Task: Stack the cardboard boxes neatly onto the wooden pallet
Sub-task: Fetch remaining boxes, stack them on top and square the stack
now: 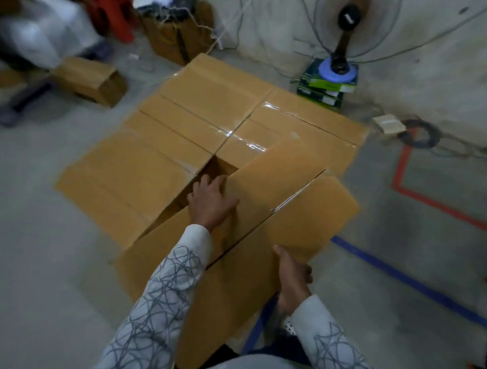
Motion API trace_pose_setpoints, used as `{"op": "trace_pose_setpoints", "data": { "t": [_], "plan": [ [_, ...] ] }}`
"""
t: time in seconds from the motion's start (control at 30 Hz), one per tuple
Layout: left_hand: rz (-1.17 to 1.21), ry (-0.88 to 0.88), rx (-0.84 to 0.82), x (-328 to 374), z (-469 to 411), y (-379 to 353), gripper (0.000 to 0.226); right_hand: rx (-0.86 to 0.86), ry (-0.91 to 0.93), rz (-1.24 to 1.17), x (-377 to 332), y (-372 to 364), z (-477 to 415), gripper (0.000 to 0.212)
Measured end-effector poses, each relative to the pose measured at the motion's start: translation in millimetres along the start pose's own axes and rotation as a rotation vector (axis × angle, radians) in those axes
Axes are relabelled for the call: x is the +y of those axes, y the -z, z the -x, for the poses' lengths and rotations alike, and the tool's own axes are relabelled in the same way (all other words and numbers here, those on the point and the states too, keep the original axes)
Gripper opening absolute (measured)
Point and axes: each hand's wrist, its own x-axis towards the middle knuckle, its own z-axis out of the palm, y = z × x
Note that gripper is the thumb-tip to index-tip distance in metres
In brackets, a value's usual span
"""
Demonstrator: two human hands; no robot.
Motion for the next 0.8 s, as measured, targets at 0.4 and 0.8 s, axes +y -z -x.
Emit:
{"op": "trace_pose_setpoints", "data": {
  "t": [0.4, 0.8],
  "plan": [
    [0.393, 0.361, 0.276, -58, -11, 20, 0.071, 0.059, 0.529, 0.497, -105, -88, -15, 0.097],
    [0.95, 1.01, 0.236, -81, 9, -108, 0.044, -0.132, 0.855, 1.255, -148, -188, -125, 0.077]
  ]
}}
